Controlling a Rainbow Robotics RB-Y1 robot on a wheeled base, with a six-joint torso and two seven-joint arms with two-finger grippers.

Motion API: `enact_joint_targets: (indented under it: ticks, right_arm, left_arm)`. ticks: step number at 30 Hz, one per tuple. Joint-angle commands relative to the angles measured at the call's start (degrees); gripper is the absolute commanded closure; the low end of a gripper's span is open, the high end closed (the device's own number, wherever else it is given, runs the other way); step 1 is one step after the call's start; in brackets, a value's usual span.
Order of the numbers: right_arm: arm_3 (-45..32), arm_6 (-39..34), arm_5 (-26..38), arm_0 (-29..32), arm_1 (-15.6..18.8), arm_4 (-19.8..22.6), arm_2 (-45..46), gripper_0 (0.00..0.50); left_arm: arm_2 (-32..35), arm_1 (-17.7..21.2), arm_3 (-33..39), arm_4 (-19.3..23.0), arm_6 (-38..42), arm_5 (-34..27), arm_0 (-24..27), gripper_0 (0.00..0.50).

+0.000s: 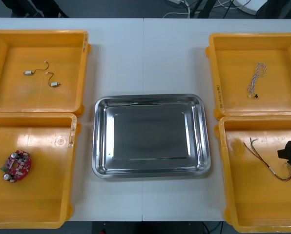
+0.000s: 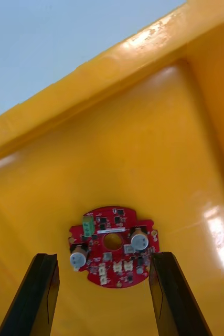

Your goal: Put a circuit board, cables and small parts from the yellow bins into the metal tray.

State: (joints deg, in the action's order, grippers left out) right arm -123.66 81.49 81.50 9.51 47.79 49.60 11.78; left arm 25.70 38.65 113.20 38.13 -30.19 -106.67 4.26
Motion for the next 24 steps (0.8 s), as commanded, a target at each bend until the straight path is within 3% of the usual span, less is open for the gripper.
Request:
enact_joint_targets:
  ticks: [1, 5, 12, 19, 24]
  right_arm:
    - [-1.6, 5.7, -2.4, 1.7, -0.3, -1.7, -3.5, 0.0]
    - [-1.4, 8.7, -3.6, 1.8, -0.3, -3.1, -5.7, 0.0]
    - [-1.0, 10.1, -7.1, 2.8, -0.2, -5.1, -8.8, 0.0]
    - [-0.7, 11.3, -14.1, 4.3, 2.7, -9.5, -13.7, 0.0]
    - [1.5, 12.6, -17.2, 4.6, 4.2, -9.3, -14.6, 0.0]
  left_arm:
    - [0.0, -3.3, 0.3, -3.2, 4.4, 2.3, -1.9, 0.0]
    - [0.1, -4.6, -2.0, -4.5, 4.4, 5.3, -1.9, 0.0]
    - [-0.5, -4.7, -6.6, -3.0, 3.9, 9.5, -2.0, 0.0]
    - [-1.6, -5.5, -7.1, -1.0, 3.8, 10.3, -3.1, 0.0]
    - [-2.4, -6.5, -7.0, -0.3, 3.7, 11.1, -3.8, 0.0]
